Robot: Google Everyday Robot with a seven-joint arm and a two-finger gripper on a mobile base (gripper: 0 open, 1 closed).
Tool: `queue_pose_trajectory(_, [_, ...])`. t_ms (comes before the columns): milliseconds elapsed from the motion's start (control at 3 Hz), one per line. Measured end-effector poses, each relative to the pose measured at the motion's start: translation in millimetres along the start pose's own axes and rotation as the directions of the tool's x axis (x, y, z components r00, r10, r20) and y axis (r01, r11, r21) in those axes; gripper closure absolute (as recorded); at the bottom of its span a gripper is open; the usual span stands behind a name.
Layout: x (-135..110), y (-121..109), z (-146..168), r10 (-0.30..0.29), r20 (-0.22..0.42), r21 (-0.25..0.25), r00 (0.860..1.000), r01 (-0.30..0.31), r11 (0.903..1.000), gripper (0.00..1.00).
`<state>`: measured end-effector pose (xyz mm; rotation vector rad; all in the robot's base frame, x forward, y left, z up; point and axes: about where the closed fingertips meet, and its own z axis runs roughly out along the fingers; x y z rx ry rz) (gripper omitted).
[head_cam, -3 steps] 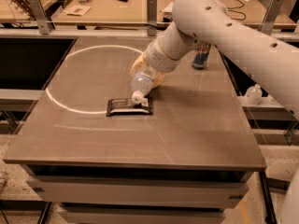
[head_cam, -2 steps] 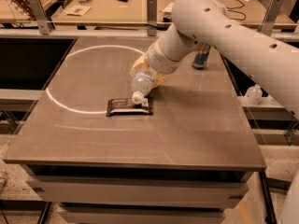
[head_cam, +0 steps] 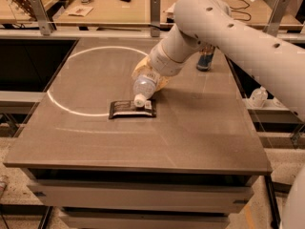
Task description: Knock blue plastic bottle over
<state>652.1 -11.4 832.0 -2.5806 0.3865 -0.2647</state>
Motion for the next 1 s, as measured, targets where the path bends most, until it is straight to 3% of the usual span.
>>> queue_pose_trajectory(333, [0,-2,-4,0.000,0.000,0.000,1.000,0.000,1.0000,0.13])
queue_pose_trajectory(667, [1,-6,-9,0.000,0.000,0.000,1.000,0.000,1.0000,0.00])
queue_pose_trajectory(1000, [2,-9,-15,0.000,0.000,0.000,1.000,0.000,1.0000,0.00])
